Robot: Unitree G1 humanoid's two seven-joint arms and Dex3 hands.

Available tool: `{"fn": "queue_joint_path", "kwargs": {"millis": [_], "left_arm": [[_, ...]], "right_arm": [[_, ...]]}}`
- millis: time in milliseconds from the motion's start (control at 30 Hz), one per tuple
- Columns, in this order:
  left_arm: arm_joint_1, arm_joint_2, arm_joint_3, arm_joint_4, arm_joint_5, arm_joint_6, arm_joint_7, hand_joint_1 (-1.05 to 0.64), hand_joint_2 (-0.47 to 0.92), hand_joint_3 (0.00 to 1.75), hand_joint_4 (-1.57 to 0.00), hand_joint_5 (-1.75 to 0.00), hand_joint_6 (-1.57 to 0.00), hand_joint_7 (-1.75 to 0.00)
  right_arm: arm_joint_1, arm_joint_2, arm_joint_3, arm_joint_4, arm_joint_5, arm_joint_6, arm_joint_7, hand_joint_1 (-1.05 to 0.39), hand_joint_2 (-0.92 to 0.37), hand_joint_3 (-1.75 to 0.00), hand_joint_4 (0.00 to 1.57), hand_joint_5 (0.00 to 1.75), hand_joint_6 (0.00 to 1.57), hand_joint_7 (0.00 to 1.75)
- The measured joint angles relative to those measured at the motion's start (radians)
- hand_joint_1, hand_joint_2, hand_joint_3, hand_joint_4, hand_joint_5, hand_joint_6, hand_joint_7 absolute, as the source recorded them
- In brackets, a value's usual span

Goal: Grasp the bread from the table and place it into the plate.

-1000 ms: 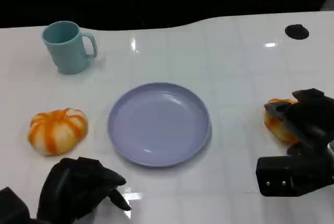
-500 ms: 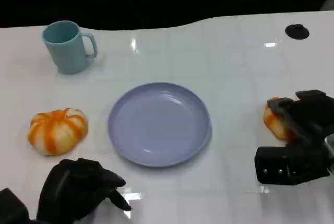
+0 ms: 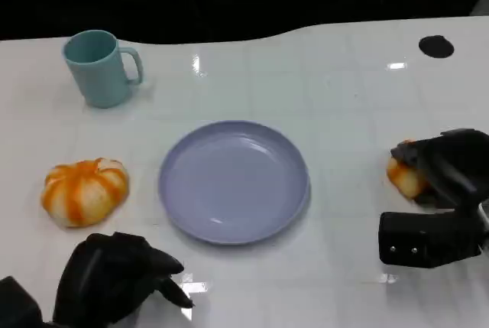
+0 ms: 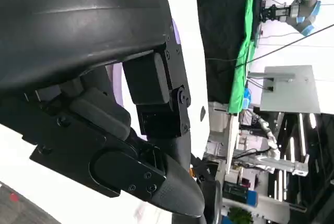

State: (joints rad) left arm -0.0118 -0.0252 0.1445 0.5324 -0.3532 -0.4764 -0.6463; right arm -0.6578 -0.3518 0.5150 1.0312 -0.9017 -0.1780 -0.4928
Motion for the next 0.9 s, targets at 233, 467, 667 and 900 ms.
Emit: {"fn": "queue_joint_path", "kwargs": {"millis": [233,467,667,900], "left_arm": [[0.001,0.0,0.0,-0.001,0.001,0.0,0.0,-1.05,0.78,0.0,-1.57,-0.44,-1.57,-0.12],[0.002,0.0,-0.001,-0.001,0.006,-0.001,0.009,-1.05,0.79,0.0,-1.57,-0.44,-1.57,-0.13],[0.002,0.0,-0.001,-0.001,0.005,-0.001,0.008,-1.05,0.78,0.0,-1.57,-0.42,-1.57,-0.12],[0.002,0.0,-0.002,-0.002,0.002,0.001,0.008,-1.05,0.78,0.0,-1.57,-0.42,-1.57,-0.12]], "right_arm": [[-0.001,0.0,0.005,0.025,0.019,-0.045,-0.07,-0.15,-0.87,0.0,0.87,1.75,1.02,0.84],[0.045,0.016,-0.045,-0.022,0.126,-0.137,-0.121,-0.05,-0.89,-0.06,0.92,1.75,0.8,1.59],[0.093,0.032,-0.093,-0.108,0.211,-0.237,-0.127,0.06,-0.63,-0.66,0.95,1.75,0.74,1.74],[0.2,0.061,-0.174,-0.325,0.408,-0.336,0.095,0.06,-0.28,-1.43,0.94,1.75,0.73,1.75]]}}
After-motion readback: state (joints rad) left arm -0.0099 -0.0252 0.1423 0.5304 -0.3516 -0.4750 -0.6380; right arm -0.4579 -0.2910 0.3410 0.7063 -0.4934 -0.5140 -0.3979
